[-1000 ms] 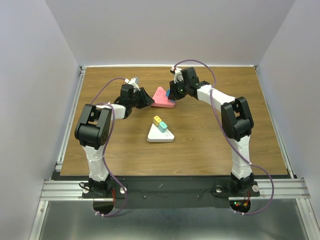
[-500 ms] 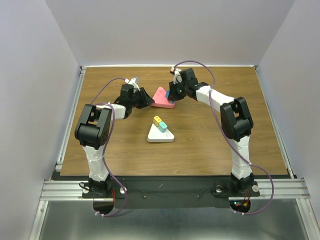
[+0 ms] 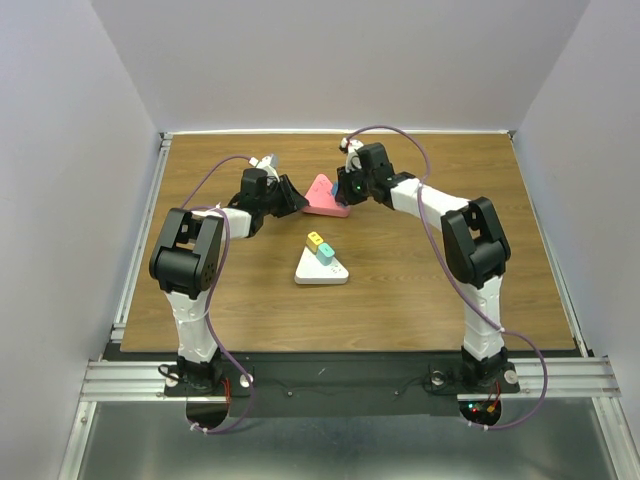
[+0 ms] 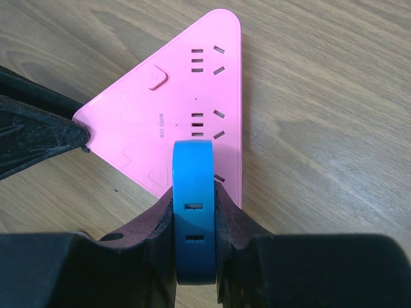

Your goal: Insert the plug

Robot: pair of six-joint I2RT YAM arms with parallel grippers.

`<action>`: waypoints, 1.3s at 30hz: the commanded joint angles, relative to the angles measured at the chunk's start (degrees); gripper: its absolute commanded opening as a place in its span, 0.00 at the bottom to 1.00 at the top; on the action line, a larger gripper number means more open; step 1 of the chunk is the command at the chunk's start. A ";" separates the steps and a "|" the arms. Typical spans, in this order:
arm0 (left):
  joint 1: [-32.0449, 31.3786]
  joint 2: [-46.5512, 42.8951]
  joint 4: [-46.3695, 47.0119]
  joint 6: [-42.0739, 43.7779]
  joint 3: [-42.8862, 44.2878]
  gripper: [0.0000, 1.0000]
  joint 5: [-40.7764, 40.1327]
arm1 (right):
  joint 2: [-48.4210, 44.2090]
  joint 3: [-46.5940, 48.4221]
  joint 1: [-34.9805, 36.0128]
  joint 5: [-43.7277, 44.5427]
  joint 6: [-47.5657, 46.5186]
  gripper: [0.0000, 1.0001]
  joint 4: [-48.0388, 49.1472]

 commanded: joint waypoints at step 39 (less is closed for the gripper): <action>0.12 -2.43 -0.91 2.54 1.65 0.43 -1.03 | 1.62 -8.83 3.04 5.01 1.13 0.07 -5.58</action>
